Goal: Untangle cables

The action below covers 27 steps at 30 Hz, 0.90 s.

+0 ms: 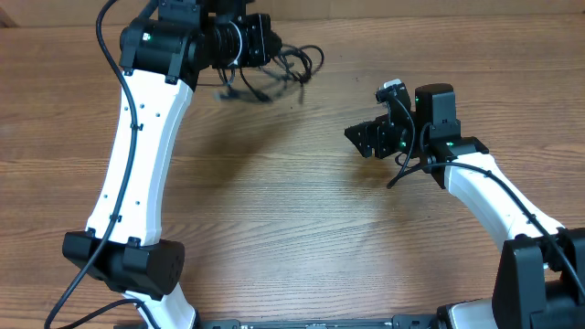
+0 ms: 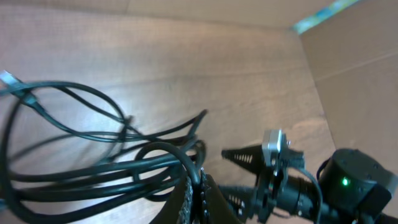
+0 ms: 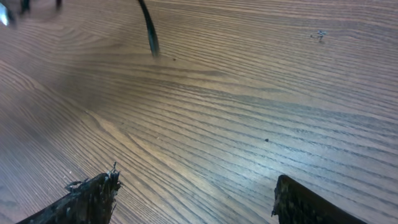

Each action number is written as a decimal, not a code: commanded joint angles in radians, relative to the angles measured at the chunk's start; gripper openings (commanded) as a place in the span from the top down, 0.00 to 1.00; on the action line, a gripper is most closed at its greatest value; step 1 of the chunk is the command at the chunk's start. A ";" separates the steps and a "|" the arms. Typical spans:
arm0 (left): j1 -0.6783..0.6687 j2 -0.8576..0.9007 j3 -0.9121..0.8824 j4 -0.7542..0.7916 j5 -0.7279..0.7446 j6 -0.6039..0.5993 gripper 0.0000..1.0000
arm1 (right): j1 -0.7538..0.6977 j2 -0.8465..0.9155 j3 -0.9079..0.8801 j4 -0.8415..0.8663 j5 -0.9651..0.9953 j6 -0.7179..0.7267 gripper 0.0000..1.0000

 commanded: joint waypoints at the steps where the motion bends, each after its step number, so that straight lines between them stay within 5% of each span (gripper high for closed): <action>1: -0.026 -0.010 0.017 -0.046 0.016 -0.025 0.96 | 0.003 -0.014 0.009 0.013 -0.015 0.003 0.19; 15: -0.154 -0.009 0.017 -0.441 -0.003 -0.025 0.96 | 0.003 -0.014 0.009 0.027 -0.015 0.003 0.20; 27: -0.159 0.080 0.015 -0.470 -0.045 -0.013 0.95 | 0.003 -0.014 0.009 0.034 -0.015 0.003 0.20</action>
